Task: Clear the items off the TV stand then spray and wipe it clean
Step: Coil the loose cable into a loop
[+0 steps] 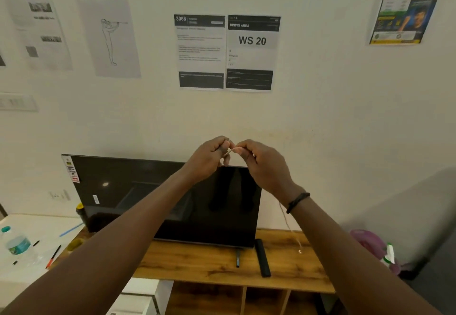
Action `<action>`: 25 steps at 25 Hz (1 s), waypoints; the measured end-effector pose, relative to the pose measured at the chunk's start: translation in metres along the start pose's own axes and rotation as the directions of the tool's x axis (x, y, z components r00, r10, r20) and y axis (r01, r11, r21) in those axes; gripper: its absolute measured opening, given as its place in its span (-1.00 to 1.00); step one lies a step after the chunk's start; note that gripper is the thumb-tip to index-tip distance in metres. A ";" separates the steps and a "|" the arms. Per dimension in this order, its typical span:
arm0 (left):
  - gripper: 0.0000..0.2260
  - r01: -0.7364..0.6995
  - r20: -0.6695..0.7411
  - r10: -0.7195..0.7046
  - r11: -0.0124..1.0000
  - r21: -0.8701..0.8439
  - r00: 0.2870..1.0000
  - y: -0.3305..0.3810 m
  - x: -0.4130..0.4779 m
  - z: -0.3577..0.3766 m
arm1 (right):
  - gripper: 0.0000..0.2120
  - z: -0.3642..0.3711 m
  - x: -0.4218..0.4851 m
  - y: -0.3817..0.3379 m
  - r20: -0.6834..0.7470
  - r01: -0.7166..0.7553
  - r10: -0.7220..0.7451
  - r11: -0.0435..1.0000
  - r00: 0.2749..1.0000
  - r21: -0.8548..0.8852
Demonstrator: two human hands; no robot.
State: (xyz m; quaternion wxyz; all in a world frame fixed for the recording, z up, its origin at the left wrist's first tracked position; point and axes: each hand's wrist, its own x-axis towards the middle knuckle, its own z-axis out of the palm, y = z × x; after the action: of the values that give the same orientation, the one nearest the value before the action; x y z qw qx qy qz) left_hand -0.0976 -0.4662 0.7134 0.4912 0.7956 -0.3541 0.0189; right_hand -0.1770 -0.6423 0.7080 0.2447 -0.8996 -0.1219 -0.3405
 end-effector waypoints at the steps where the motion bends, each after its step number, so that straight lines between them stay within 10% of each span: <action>1: -0.72 0.039 0.003 -0.039 0.997 -0.063 0.999 0.001 -0.001 0.003 | -0.78 -0.004 0.005 0.004 -0.021 -0.013 0.013 1.000 1.000 -0.005; 8: -0.66 0.265 0.309 -0.094 0.772 -0.577 0.946 0.011 -0.015 -0.004 | -0.80 -0.003 0.021 0.016 -0.048 -0.115 0.124 0.982 0.991 0.151; 15: -0.72 0.120 0.030 -0.184 0.498 -0.859 0.983 0.022 -0.011 -0.010 | -0.76 0.062 -0.008 -0.021 0.124 -0.259 0.232 0.920 0.965 0.294; 21: -0.71 0.044 -0.123 -0.247 0.577 -0.816 0.961 0.007 -0.010 -0.024 | -0.71 0.077 -0.016 -0.046 0.285 -0.279 0.225 0.946 0.932 0.164; 25: -0.78 0.050 -0.227 -0.159 0.904 -0.424 0.961 -0.008 -0.017 -0.037 | -0.75 0.067 -0.018 -0.058 0.371 -0.178 0.140 0.982 0.918 0.070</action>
State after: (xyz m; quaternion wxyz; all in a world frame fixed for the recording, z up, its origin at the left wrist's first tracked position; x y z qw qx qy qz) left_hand -0.0938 -0.4250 0.7199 0.6905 0.6820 -0.2401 0.0193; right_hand -0.1758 -0.5591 0.6731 0.2905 -0.9403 -0.1089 -0.1398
